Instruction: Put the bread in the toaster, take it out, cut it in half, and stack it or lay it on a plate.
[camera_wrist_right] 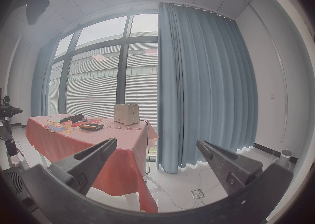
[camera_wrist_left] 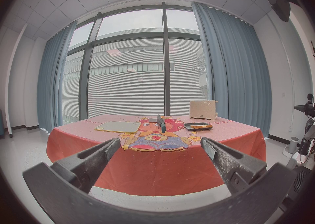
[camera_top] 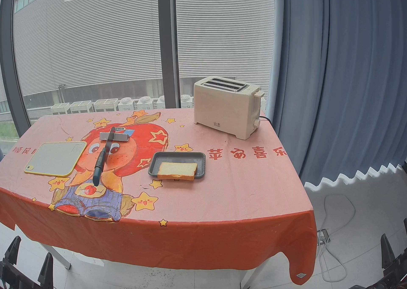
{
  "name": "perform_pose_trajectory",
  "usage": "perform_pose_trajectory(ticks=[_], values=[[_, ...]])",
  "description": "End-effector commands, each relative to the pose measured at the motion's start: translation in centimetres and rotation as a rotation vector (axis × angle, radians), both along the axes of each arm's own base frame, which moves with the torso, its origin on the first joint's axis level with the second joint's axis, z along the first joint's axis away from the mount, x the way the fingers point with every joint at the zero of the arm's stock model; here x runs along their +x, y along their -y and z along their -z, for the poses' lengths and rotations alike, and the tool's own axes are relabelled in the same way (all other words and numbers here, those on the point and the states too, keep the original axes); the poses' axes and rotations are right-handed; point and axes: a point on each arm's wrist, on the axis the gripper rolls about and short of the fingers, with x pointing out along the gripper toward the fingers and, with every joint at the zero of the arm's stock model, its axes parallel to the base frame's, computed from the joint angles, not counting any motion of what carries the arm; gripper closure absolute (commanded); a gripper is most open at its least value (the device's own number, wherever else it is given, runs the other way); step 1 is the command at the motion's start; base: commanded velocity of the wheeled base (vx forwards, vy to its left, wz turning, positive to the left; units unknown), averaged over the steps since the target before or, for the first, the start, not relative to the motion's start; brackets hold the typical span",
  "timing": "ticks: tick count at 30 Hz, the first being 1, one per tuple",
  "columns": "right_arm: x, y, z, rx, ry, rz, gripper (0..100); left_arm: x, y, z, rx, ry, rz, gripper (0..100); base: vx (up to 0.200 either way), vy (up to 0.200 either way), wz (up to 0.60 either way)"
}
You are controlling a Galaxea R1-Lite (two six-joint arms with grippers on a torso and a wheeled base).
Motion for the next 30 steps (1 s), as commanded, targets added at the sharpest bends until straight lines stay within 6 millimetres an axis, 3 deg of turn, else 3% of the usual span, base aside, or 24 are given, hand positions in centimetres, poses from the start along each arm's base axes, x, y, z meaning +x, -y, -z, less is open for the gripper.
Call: perform_pose_trajectory(ticks=[1,30], values=[[0.01,0.00,0.52,0.001,-0.001,-0.003,0,0.02,0.00,0.52,0.000,-0.003,0.000,0,0.000,0.000,0.00],[0.01,0.02,0.52,0.007,-0.001,0.010,0,0.03,0.00,0.52,0.000,-0.005,0.000,0,0.000,0.000,0.00]])
